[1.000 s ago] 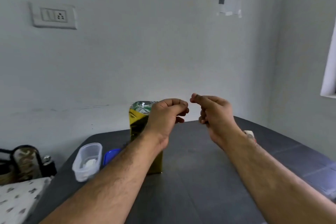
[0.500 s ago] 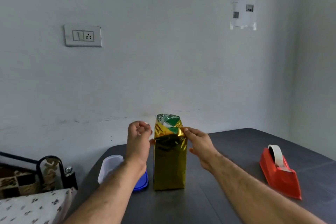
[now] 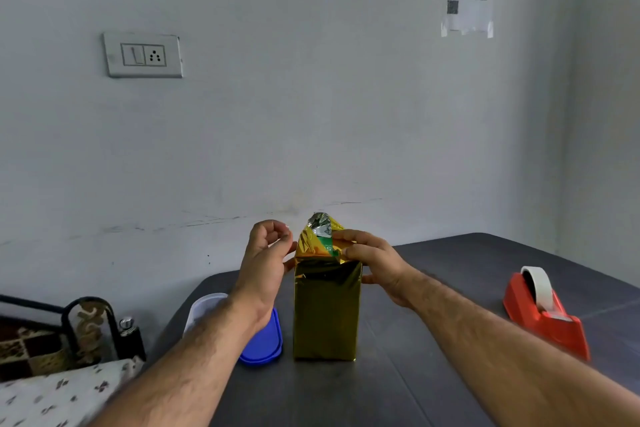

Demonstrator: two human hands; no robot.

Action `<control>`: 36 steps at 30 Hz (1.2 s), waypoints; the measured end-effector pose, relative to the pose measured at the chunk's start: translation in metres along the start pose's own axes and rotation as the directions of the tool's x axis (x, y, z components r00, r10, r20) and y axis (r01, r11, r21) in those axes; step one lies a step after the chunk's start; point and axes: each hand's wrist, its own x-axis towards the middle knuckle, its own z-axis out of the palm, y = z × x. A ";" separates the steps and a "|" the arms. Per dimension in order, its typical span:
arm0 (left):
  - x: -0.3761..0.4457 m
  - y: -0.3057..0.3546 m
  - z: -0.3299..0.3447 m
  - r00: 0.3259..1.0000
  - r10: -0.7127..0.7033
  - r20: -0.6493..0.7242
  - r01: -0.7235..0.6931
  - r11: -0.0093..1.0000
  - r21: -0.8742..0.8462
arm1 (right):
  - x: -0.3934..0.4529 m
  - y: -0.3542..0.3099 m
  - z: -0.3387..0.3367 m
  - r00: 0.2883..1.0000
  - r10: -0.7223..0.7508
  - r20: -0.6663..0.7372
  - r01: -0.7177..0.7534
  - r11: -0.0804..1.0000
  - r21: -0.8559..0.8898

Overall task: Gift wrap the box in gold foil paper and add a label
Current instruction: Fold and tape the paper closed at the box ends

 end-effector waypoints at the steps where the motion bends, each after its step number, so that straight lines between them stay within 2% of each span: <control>1: 0.001 0.001 0.000 1.000 0.000 0.024 -0.001 1.000 0.023 | 0.000 -0.001 -0.001 1.000 0.001 0.009 -0.001 1.000 -0.006; 8: 0.010 0.017 0.001 0.990 -0.065 0.127 0.047 0.989 0.140 | 0.001 -0.004 -0.001 0.999 -0.017 0.051 0.018 1.000 -0.009; 11: 0.020 0.037 0.005 0.989 -0.014 0.149 -0.028 0.961 0.274 | 0.003 -0.001 -0.003 0.998 -0.010 0.061 0.010 1.000 -0.002; 13: 0.032 0.056 0.013 0.977 0.012 0.213 -0.082 0.942 0.326 | 0.007 0.002 -0.002 0.998 0.000 0.061 0.000 1.000 0.001; 16: 0.051 0.076 0.035 0.936 -0.141 0.324 -0.050 0.855 0.516 | 0.013 0.007 0.002 0.998 0.001 0.066 0.000 1.000 -0.009; 19: 0.065 0.078 0.054 0.909 -0.328 0.258 0.042 0.688 0.725 | 0.014 0.008 0.003 0.998 0.005 0.056 -0.004 1.000 -0.020; 23: 0.070 0.073 0.062 0.874 -0.456 0.165 0.103 0.508 0.855 | 0.011 0.006 0.003 0.999 -0.002 0.043 0.002 1.000 -0.010; 26: 0.072 0.069 0.060 0.869 -0.480 0.122 0.132 0.462 0.877 | 0.009 0.003 0.003 0.999 -0.008 0.049 0.009 1.000 -0.023; 36: 0.072 0.068 0.059 0.877 -0.475 0.079 0.134 0.399 0.907 | 0.002 -0.004 0.006 0.998 -0.011 0.059 0.014 0.999 -0.049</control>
